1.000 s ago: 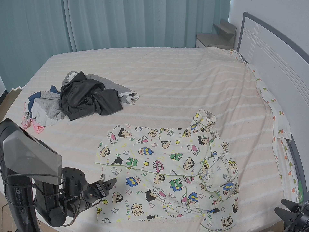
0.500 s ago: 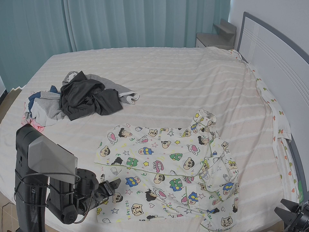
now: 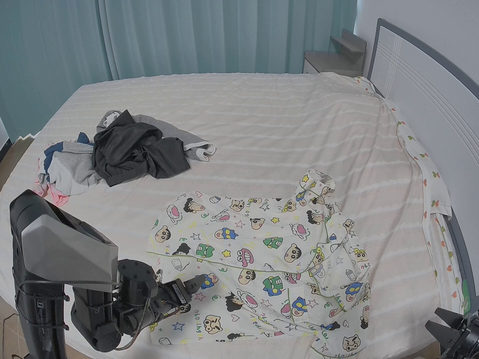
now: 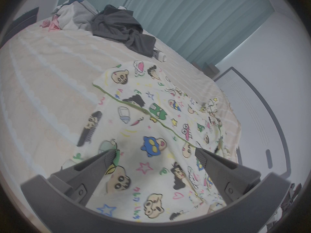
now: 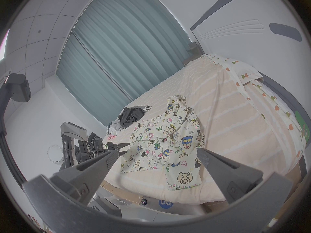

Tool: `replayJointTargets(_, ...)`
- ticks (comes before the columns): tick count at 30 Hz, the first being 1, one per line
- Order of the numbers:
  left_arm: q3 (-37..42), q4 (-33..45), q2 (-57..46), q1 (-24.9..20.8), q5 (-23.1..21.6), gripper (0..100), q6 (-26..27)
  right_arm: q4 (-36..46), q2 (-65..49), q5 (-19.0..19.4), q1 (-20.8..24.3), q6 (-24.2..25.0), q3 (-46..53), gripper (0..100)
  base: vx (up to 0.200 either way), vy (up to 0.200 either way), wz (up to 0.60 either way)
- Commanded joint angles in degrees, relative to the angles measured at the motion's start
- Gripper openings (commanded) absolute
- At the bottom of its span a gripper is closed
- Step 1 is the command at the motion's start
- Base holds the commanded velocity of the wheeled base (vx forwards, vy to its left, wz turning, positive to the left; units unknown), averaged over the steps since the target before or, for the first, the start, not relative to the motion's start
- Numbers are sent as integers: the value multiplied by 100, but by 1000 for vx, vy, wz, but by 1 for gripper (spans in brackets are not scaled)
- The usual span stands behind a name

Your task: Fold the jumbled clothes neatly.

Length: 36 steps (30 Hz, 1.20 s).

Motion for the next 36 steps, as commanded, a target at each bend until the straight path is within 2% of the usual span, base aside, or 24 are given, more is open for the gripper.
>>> replayJointTargets(1, 2, -102, -103, -305, -131, 100, -78, -1, 6, 4, 1, 0, 2, 100, 0, 0, 0)
replayJointTargets(7, -95, -102, 152, -692, -271, 100, -236, -1, 15, 4, 1, 0, 2, 100, 0, 0, 0)
replayJointTargets(11, -113, -102, 231, -710, -438, 100, -245, -1, 6, 4, 1, 0, 2, 100, 0, 0, 0)
replayJointTargets(12, -122, -102, 266, -718, -605, 100, -350, -1, 6, 4, 1, 0, 2, 100, 0, 0, 0)
replayJointTargets(15, -201, -102, 319, -710, -711, 100, -526, -1, 6, 4, 1, 0, 2, 100, 0, 0, 0)
replayJointTargets(18, -306, -102, 363, -692, -632, 100, -500, -1, 6, 4, 1, 0, 2, 100, 0, 0, 0)
replayJointTargets(23, -148, -102, -376, -103, -570, 100, -421, -1, 15, 4, 1, 0, 2, 100, 0, 0, 0)
replayJointTargets(26, -78, -102, -341, 266, -561, 100, -51, -1, 6, 4, 1, 0, 2, 100, 0, 0, 0)
replayJointTargets(28, 2, -102, -156, 670, -544, 100, 458, -1, 6, 4, 1, 0, 2, 100, 0, 0, 0)
replayJointTargets(36, -60, -102, 327, 987, -588, 100, 722, -1, 6, 4, 1, 0, 2, 100, 0, 0, 0)
